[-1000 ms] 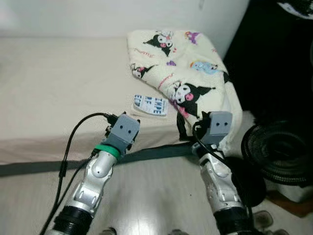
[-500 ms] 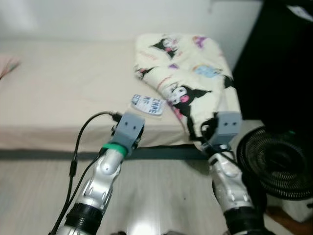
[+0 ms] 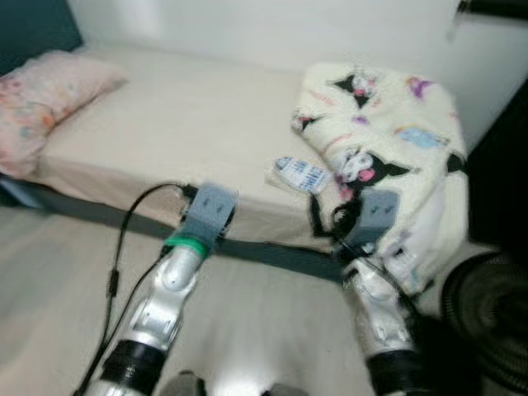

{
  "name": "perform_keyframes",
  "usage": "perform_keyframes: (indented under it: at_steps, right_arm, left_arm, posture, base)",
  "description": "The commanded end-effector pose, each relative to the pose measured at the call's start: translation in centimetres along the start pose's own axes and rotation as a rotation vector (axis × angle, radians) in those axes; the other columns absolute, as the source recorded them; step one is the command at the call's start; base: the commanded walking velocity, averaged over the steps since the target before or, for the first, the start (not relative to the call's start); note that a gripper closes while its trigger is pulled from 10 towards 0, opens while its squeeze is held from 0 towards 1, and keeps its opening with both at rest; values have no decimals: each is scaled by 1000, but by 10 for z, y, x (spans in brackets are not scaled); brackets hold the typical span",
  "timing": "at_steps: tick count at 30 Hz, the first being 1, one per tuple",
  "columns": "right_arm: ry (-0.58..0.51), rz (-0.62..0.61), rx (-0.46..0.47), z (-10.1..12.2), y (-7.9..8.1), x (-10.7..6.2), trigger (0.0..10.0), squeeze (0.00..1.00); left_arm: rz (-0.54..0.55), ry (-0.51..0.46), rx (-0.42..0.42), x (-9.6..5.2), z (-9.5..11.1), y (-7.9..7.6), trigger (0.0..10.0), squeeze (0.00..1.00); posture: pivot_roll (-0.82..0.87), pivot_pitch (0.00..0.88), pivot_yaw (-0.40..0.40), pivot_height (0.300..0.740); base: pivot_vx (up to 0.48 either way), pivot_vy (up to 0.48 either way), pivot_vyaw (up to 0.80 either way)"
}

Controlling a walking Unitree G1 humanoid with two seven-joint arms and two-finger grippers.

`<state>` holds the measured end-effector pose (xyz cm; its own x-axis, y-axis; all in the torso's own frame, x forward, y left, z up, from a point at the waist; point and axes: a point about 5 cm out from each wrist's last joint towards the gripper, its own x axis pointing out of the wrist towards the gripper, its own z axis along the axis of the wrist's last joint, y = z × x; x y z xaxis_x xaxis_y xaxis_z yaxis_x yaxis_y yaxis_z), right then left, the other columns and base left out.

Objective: Clean up the room

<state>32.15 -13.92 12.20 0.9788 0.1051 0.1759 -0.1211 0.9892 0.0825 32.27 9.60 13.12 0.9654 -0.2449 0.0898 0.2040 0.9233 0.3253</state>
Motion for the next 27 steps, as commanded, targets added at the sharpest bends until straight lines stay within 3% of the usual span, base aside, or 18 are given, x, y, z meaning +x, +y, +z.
perform_keyframes:
  at_steps: [1, 18, 27]
  right_arm:
    - [-7, 8, 8, 1, 3, 1, 10000, 0]
    - [-7, 4, 21, 1, 2, 0, 10000, 0]
    - [-3, -5, 36, 1, 1, 1, 10000, 0]
  left_arm:
    - [17, 13, 20, -2, -4, 8, 10000, 0]
    - [10, 6, 22, -2, -4, 7, 10000, 0]
    - [-1, -2, 22, -2, -3, 6, 10000, 0]
  posture:
    - [-67, 31, 12, 736]
    - [-67, 32, 15, 736]
    - [-68, 31, 17, 736]
  base:
    - [472, 0, 0]
    - [480, 0, 0]
    - [480, 0, -792]
